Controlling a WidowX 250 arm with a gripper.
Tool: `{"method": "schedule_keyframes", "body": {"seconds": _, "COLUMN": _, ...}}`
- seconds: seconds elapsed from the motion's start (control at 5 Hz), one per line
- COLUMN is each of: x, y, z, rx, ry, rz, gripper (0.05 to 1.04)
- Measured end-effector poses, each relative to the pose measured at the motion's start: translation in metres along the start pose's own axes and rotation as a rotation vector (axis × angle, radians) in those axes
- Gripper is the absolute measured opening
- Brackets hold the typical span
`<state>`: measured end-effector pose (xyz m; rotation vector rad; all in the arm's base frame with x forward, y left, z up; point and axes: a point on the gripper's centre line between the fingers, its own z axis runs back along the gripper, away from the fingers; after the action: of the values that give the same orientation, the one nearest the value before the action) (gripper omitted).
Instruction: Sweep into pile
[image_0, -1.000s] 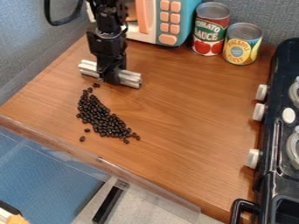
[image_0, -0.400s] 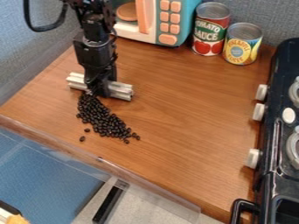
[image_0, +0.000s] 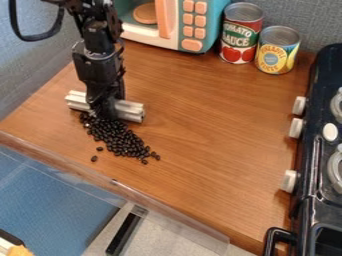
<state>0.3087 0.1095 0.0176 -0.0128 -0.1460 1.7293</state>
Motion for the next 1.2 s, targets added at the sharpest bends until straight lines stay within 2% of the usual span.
{"method": "schedule_keyframes", "body": {"seconds": 0.4, "x": 0.002, "y": 0.006, "z": 0.001, "rx": 0.021, "ry": -0.014, "rz": 0.018, "gripper": 0.381}}
{"method": "schedule_keyframes", "body": {"seconds": 0.6, "x": 0.0, "y": 0.001, "z": 0.002, "rx": 0.003, "ry": -0.026, "rz": -0.029, "gripper": 0.381}}
{"method": "schedule_keyframes", "body": {"seconds": 0.8, "x": -0.015, "y": -0.027, "z": 0.025, "rx": -0.09, "ry": 0.009, "rz": -0.05, "gripper": 0.381}}
{"method": "schedule_keyframes", "body": {"seconds": 1.0, "x": -0.03, "y": -0.05, "z": 0.044, "rx": -0.153, "ry": 0.042, "rz": -0.071, "gripper": 0.381}}
{"method": "schedule_keyframes", "body": {"seconds": 1.2, "x": -0.065, "y": -0.072, "z": 0.058, "rx": -0.208, "ry": 0.024, "rz": -0.228, "gripper": 0.381}}
